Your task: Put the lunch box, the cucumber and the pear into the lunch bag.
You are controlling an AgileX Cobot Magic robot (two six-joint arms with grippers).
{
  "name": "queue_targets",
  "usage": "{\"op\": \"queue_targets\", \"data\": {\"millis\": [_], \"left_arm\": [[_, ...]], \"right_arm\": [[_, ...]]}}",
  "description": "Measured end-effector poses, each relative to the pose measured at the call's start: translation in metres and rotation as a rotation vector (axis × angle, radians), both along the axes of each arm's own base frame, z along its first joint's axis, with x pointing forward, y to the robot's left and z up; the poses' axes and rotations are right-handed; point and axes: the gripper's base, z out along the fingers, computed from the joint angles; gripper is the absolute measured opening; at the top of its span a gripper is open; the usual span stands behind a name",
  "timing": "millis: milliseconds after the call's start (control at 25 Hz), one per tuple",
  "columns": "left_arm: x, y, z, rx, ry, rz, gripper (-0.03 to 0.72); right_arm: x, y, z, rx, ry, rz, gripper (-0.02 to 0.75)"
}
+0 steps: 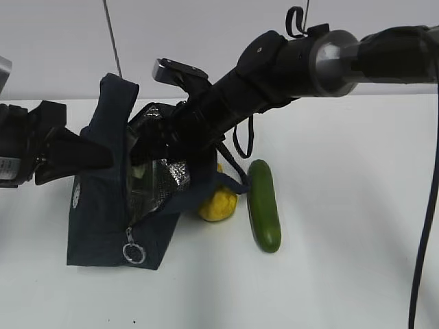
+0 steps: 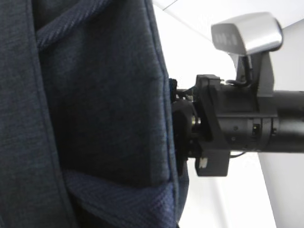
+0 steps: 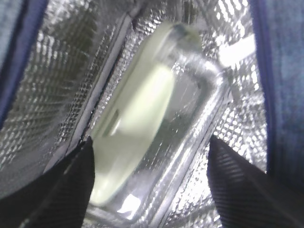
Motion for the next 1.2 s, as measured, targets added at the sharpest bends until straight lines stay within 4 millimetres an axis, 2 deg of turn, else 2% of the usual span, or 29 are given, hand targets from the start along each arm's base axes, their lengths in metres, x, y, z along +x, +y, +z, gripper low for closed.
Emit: {"op": "queue_targets", "data": {"millis": [200, 320, 560, 680, 800, 1000, 1200], "left_arm": [[-0.001, -0.001, 0.001, -0.009, 0.003, -0.007, -0.019], [-0.001, -0.001, 0.001, -0.009, 0.003, -0.007, -0.019], [-0.001, -0.001, 0.001, -0.009, 0.003, -0.007, -0.019], [-0.001, -0.001, 0.001, -0.009, 0.003, -0.007, -0.019], [-0.001, -0.001, 0.001, -0.009, 0.003, -0.007, -0.019], [-0.001, -0.001, 0.001, -0.009, 0.003, -0.007, -0.019], [-0.001, -0.001, 0.001, -0.009, 0.003, -0.007, -0.019]], "right_arm": [[0.008, 0.0, 0.015, -0.053, -0.094, 0.046, 0.578], [0.01, -0.006, 0.029, -0.101, -0.146, 0.061, 0.578], [0.007, -0.034, 0.082, -0.219, -0.263, 0.022, 0.578], [0.001, -0.048, 0.099, -0.311, -0.266, -0.019, 0.578], [-0.007, -0.06, 0.103, -0.423, -0.192, -0.055, 0.578], [-0.015, -0.079, 0.094, -0.602, -0.023, -0.151, 0.578], [-0.014, -0.087, 0.089, -0.665, 0.053, -0.287, 0.577]]}}
